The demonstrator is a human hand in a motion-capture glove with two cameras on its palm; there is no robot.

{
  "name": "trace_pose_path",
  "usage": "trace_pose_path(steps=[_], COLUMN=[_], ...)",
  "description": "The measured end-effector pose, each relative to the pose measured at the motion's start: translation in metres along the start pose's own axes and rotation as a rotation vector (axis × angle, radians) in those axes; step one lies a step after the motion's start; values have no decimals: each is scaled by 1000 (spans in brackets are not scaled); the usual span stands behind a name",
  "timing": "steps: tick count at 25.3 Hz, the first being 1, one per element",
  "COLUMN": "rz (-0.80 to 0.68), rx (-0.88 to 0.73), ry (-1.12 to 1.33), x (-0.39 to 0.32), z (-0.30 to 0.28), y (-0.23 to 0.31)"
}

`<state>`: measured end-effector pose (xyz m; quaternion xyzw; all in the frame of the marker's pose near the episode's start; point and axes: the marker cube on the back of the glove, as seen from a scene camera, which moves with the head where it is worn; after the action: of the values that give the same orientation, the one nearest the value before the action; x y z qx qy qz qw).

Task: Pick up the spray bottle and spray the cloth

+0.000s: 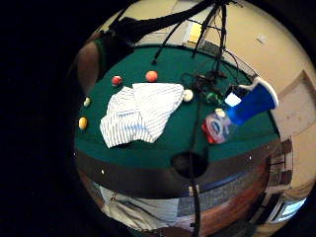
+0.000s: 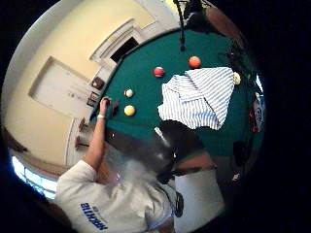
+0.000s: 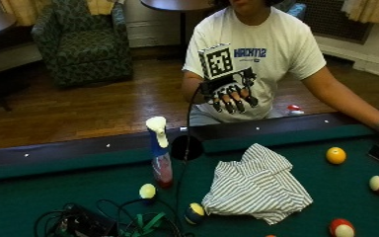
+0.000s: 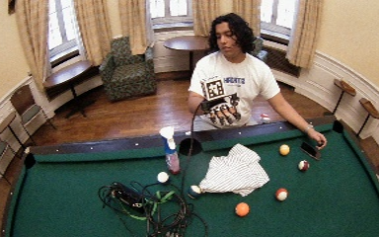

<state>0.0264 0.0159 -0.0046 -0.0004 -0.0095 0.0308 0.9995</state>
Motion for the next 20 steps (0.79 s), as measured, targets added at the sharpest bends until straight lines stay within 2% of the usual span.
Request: trace_pose_path(steps=[8, 15, 20], rz=[153, 398, 486], rx=[122, 334, 402], ry=[-122, -294, -359], x=[61, 128, 165], z=[-5, 1, 11], y=[30, 71, 90])
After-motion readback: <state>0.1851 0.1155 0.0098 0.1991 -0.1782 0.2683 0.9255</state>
